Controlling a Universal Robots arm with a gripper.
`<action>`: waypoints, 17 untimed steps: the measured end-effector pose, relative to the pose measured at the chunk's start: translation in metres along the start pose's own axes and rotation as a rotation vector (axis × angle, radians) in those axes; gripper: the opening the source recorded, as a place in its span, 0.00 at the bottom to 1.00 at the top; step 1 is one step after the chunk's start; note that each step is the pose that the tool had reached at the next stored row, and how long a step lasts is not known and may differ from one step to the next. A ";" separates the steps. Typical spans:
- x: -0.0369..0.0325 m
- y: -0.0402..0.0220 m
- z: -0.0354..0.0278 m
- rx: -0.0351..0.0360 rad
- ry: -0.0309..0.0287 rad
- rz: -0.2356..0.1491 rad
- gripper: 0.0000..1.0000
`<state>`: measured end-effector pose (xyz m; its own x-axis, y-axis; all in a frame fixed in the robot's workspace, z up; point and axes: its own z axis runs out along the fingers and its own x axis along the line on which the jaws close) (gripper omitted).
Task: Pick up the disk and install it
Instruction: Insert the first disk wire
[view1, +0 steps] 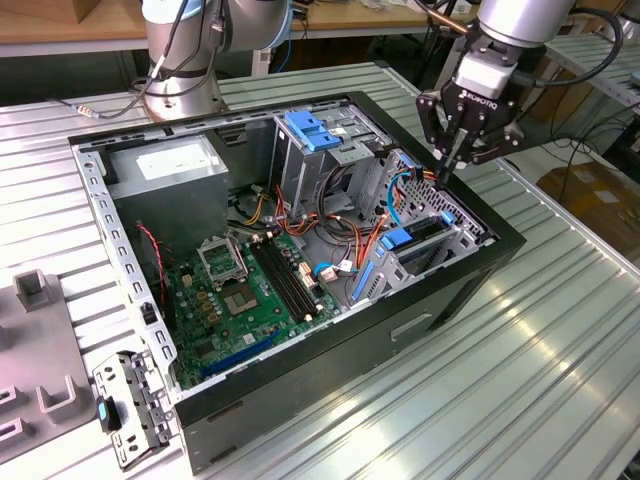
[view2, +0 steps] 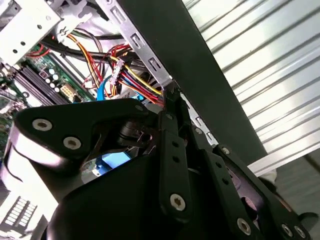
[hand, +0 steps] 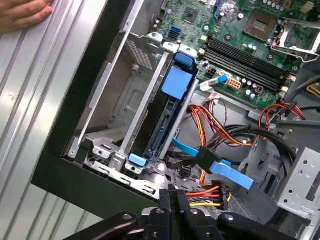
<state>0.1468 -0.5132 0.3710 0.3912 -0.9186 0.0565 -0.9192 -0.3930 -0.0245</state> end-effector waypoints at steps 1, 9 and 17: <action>0.0000 0.0000 0.0001 -0.0010 0.0005 0.019 0.16; 0.0000 0.0000 0.0002 -0.0055 0.0024 0.098 0.16; 0.0000 0.0000 0.0003 -0.0084 0.0036 0.148 0.16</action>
<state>0.1468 -0.5132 0.3707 0.2511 -0.9663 0.0565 -0.9672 -0.2527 -0.0245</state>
